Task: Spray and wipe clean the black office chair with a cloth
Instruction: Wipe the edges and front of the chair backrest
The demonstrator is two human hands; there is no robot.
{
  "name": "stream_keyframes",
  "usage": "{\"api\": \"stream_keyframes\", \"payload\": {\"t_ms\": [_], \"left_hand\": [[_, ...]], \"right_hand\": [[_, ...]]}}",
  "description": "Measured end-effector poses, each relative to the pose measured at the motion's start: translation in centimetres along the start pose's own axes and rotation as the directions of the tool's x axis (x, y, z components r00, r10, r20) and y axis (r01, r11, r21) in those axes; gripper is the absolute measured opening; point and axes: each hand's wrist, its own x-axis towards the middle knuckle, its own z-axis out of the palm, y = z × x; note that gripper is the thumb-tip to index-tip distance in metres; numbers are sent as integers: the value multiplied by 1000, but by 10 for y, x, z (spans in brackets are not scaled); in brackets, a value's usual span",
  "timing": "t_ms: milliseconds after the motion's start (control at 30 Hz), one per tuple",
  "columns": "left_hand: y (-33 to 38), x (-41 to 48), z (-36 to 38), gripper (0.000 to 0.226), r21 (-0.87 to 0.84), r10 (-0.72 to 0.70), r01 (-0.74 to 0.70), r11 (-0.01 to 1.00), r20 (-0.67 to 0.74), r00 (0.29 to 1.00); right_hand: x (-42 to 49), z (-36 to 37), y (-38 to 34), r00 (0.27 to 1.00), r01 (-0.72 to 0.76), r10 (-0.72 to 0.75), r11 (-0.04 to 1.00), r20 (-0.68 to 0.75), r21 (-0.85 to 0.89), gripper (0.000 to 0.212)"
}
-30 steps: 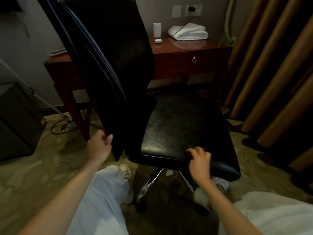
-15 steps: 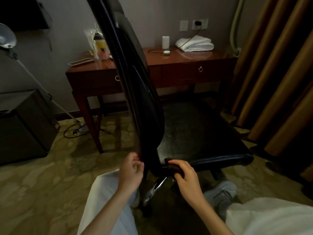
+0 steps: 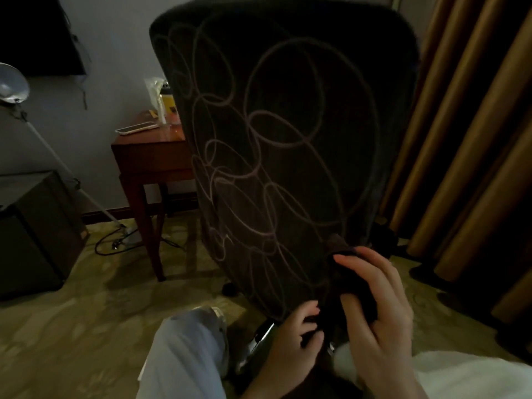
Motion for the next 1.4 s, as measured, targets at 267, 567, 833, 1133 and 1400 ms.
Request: {"api": "stream_keyframes", "payload": {"t_ms": [267, 567, 833, 1133, 1400], "left_hand": [[25, 8, -82, 35, -30, 96, -124, 992, -472, 876], [63, 19, -156, 35, 113, 190, -153, 982, -630, 753], [74, 31, -119, 53, 303, 350, -228, 925, -453, 820], [89, 40, -77, 66, 273, 309, -209, 939, -403, 861], [64, 9, -109, 49, 265, 341, -240, 934, -458, 821]], "right_hand": [[23, -43, 26, 970, -155, 142, 987, -197, -53, 59], [23, -45, 29, 975, -142, 139, 990, -173, -6, 58], [17, -32, 27, 986, -147, 145, 989, -83, -14, 50], [9, -33, 27, 982, -186, 184, 981, -34, -58, 51], [-1, 3, 13, 980, -170, 171, 985, 102, -17, 44]]}}
